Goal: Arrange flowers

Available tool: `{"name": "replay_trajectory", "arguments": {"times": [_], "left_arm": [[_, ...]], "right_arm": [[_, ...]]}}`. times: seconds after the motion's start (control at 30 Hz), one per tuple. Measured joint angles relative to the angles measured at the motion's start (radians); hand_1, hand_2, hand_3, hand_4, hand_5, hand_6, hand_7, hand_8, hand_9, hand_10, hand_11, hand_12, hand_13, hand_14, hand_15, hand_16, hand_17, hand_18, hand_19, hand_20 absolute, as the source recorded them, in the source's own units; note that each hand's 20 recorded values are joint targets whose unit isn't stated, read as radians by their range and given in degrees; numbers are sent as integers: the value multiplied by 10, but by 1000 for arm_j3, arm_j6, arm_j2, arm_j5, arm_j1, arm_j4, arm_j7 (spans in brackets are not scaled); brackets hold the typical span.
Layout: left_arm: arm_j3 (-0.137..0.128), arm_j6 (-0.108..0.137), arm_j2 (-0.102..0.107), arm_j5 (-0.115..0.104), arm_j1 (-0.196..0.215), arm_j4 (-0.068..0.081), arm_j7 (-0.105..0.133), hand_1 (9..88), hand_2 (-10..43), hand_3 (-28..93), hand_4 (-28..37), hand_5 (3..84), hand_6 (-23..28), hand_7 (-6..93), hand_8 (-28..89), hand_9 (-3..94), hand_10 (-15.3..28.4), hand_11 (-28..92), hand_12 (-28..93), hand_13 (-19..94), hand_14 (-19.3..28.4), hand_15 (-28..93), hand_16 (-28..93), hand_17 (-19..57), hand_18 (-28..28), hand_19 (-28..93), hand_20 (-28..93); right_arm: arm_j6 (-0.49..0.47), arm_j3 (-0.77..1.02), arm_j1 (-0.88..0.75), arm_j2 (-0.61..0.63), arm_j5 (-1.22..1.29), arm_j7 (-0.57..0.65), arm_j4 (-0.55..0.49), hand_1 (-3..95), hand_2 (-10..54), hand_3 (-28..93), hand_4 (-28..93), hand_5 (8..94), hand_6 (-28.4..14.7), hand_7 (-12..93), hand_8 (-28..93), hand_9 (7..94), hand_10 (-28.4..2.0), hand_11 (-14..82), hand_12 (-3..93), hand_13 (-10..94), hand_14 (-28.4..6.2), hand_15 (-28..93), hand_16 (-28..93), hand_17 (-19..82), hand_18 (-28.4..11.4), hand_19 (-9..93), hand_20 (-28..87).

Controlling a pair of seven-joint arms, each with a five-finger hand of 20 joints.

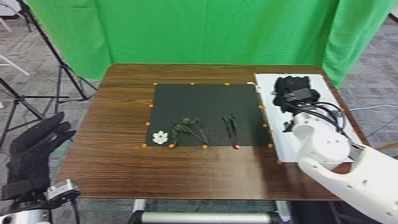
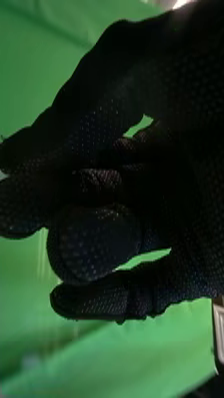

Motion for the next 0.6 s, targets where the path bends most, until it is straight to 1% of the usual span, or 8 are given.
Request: {"name": "replay_trajectory", "arguments": {"times": [0.23, 0.47, 0.6], "left_arm": [[-1, -1, -3, 3, 1, -1, -4, 249, 56, 848, -196, 406, 103, 161, -109, 347, 199, 376, 68, 254, 274, 658, -172, -95, 217, 586, 45], [-9, -4, -15, 16, 0, -2, -19, 249, 55, 848, -196, 406, 103, 161, -109, 347, 198, 377, 68, 253, 274, 657, -173, -95, 217, 586, 46], [-11, -7, -21, 24, -1, -2, -28, 249, 56, 848, -197, 406, 103, 161, -109, 347, 199, 377, 68, 254, 273, 657, -172, -95, 217, 586, 46]], "right_arm": [[-12, -92, 83, -95, -8, -44, -5, 527, -58, 761, -283, 764, -2, 298, 2, 873, -72, 326, 277, 797, -46, 671, 217, 287, -217, 898, 74], [-27, -197, 163, -190, -15, -76, 10, 526, -60, 762, -283, 765, -1, 295, 3, 874, -71, 327, 276, 797, -46, 671, 219, 284, -215, 898, 70], [-61, -191, 167, -256, -42, -132, 25, 526, -60, 762, -283, 766, 0, 296, 3, 874, -70, 328, 278, 796, -46, 671, 219, 282, -214, 897, 70]]}}
